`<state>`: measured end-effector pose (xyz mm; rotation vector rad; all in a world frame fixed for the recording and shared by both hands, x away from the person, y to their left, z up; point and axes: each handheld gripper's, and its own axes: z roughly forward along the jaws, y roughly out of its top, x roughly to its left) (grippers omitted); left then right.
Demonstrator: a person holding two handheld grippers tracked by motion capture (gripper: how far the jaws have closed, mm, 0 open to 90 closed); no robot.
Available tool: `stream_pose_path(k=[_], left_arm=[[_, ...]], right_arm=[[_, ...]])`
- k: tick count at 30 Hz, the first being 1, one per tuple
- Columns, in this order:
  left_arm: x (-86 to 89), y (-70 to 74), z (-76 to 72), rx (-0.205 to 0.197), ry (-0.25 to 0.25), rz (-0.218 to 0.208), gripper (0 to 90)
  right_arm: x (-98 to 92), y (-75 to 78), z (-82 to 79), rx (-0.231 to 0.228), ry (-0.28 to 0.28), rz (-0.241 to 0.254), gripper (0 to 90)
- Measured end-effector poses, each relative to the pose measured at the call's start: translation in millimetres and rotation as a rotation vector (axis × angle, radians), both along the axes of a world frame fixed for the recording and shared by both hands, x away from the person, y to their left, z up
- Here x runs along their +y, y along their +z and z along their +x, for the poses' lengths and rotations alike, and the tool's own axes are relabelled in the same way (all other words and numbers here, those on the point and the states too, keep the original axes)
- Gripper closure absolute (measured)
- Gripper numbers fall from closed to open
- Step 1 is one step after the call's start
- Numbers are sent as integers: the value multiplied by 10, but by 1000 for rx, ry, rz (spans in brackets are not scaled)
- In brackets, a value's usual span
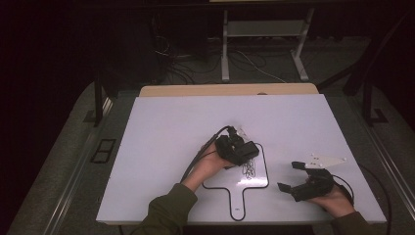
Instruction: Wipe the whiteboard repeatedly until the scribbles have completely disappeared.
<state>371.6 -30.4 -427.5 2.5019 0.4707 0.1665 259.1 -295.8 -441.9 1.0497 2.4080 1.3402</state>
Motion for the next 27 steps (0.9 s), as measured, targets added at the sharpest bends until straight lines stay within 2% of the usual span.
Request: stream_pose_path(k=[1, 4, 5, 6, 8, 9, 10, 12, 15, 21, 24, 27], left_arm=[[-30, 3, -12, -10, -17, 6, 394], [-98, -5, -48, 8, -41, -11, 394], [-121, -14, -62, 20, -42, -32, 394], [-157, -32, -92, 29, -22, -67, 394], [-181, -17, -101, 6, -44, -31, 394], [-190, -23, -101, 1, -33, -41, 393], [-168, -9, -75, -2, -54, -13, 394], [-148, -15, -45, -7, -39, -19, 394], [-87, -7, 15, -24, -12, -1, 394], [48, -5, 115, -32, 51, 3, 394], [61, -11, 114, -25, 57, -6, 394], [9, -7, 75, -24, 29, 0, 394]], right_arm=[[0, 0, -1, 0, 1, -1, 0], [3, -1, 0, 0, 3, -3, 0], [5, -2, 1, -2, 3, -3, 0], [6, -3, 1, -2, 4, -3, 0], [6, -2, 2, -2, 4, -4, 0], [5, -2, 1, -2, 3, -4, 0], [4, -2, 1, -1, 3, -4, 0], [3, -1, 0, -1, 2, -3, 0], [4, -2, 0, -2, 3, -4, 0], [5, -3, 1, 0, 2, -4, 0], [8, -4, 2, 1, 3, -5, 0], [8, -5, 3, 3, 2, -5, 0]])
